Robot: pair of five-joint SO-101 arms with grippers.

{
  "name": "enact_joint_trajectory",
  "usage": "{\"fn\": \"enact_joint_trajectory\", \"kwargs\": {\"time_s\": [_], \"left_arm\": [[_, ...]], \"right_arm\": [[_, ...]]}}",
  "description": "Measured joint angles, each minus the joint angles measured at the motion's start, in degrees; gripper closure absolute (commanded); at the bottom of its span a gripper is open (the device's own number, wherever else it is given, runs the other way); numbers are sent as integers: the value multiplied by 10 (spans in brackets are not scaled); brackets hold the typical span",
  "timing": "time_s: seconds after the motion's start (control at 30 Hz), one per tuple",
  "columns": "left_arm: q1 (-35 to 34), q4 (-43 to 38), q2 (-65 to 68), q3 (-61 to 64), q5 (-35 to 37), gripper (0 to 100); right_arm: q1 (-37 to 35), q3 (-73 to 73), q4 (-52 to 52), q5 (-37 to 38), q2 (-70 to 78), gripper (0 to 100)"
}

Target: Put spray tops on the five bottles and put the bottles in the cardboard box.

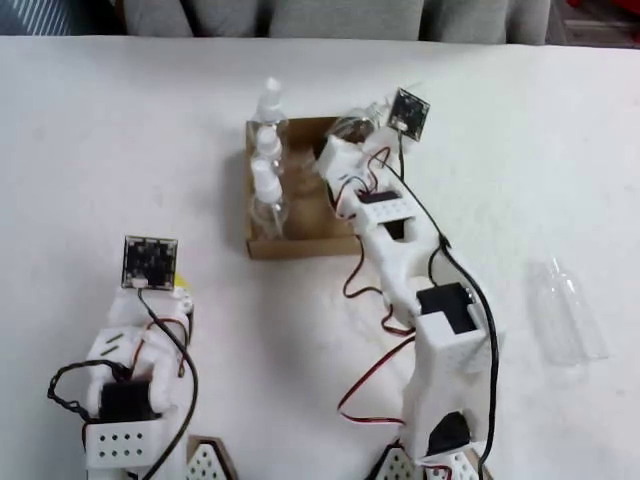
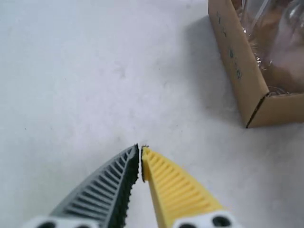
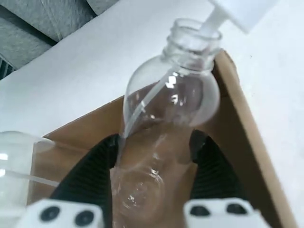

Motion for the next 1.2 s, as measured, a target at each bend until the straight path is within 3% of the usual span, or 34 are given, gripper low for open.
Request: {"fn": "enact_joint_trajectory", "kwargs": {"time_s": [0.3, 0.67, 1.2], "left_arm": [[0, 0, 0, 0, 0, 980], [0, 0, 0, 0, 0, 980], [0, 0, 0, 0, 0, 980]], "right_arm": [[1, 43, 0, 13, -71, 982], [1, 123, 0, 100, -190, 982], [22, 407, 1, 200, -531, 982]]}}
